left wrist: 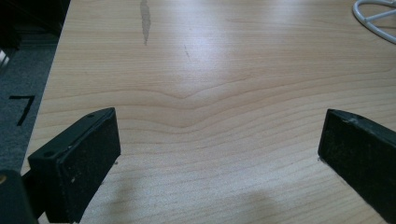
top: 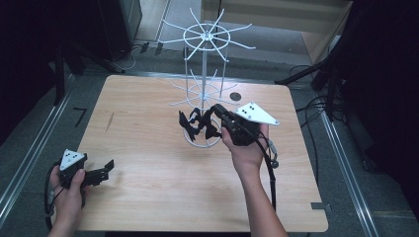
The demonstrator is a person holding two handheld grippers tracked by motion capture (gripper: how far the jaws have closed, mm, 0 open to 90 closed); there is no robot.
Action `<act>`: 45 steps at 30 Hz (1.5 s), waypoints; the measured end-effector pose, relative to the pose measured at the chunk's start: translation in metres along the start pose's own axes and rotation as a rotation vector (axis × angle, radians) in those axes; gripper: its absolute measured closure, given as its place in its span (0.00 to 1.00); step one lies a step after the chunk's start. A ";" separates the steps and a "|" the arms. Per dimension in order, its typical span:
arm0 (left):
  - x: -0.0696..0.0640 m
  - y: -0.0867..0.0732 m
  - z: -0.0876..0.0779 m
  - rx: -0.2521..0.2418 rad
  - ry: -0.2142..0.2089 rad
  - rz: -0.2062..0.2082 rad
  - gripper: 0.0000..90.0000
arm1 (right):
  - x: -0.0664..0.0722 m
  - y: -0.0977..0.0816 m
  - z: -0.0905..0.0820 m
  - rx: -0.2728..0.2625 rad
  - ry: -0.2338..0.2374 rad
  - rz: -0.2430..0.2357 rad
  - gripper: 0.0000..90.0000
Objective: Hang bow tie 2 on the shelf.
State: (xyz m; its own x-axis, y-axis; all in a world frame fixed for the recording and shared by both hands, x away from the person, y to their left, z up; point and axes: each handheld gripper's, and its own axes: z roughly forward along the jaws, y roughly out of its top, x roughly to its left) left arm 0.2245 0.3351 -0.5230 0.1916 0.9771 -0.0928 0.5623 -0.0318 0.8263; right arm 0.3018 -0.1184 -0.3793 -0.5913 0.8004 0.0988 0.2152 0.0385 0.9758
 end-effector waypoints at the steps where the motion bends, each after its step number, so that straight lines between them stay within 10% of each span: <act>1: 0.000 0.000 0.000 0.000 0.000 0.000 0.00 | 0.000 0.000 0.000 0.000 0.000 0.000 0.99; 8: 0.000 0.000 0.000 0.001 0.001 0.001 0.00 | 0.002 0.000 0.004 0.000 -0.004 0.022 0.96; 17: 0.000 0.000 0.000 0.000 -0.001 -0.001 0.00 | 0.000 0.001 0.000 -0.025 -0.039 0.040 0.63; 45: 0.000 0.000 0.000 0.003 0.002 0.004 0.00 | -0.013 -0.016 -0.025 0.009 -0.048 0.103 0.01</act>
State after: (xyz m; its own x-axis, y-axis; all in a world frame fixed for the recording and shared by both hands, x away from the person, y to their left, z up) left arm 0.2245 0.3348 -0.5229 0.1919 0.9774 -0.0886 0.5643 -0.0360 0.8248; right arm 0.2863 -0.1448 -0.3915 -0.5279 0.8279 0.1892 0.2800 -0.0406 0.9591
